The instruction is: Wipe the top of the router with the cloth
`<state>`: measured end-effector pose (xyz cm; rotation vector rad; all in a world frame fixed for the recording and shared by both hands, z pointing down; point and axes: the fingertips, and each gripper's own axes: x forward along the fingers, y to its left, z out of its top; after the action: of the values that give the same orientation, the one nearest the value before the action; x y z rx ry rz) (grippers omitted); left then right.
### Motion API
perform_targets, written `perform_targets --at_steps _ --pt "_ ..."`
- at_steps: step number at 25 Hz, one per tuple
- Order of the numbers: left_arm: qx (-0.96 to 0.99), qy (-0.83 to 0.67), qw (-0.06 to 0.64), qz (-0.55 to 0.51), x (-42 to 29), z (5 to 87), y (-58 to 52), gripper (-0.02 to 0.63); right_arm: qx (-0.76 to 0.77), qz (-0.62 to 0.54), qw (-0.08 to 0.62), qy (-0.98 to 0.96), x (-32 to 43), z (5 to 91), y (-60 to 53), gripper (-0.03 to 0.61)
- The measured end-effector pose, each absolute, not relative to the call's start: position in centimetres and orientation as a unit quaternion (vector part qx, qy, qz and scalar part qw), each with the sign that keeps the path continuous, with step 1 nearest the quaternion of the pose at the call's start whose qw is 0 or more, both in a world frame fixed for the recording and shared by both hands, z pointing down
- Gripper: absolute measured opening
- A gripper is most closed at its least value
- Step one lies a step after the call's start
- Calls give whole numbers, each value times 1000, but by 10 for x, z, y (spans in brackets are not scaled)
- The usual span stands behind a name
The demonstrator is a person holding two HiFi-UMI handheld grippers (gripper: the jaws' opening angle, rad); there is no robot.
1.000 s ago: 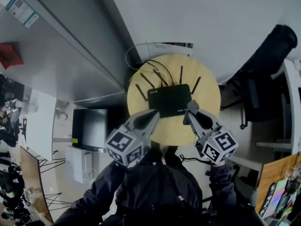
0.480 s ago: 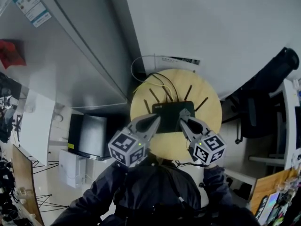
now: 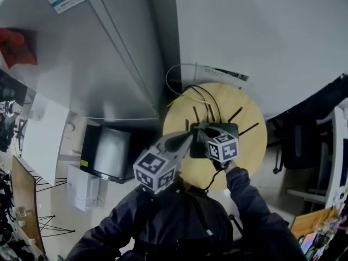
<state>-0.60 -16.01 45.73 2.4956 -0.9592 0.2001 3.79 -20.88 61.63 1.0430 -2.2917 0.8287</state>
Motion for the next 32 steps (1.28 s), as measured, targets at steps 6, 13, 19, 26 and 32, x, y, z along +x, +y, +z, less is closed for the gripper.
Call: perform_targets --at_steps 6,13,19,26,32 --pt "895 -369 241 62 -33 466 -168 0 341 313 345 -816 3 680 -223 71" --pt "893 -375 241 63 -47 468 -169 0 330 310 397 -799 -3 714 -229 71" --pt "893 -377 236 70 -51 467 -169 0 330 305 409 -794 3 723 -232 71" --pt "898 -367 231 72 -41 469 -169 0 370 305 408 -777 56 723 -231 72" --pt "900 -358 237 73 -26 467 -171 0 418 313 409 -748 126 729 -225 72"
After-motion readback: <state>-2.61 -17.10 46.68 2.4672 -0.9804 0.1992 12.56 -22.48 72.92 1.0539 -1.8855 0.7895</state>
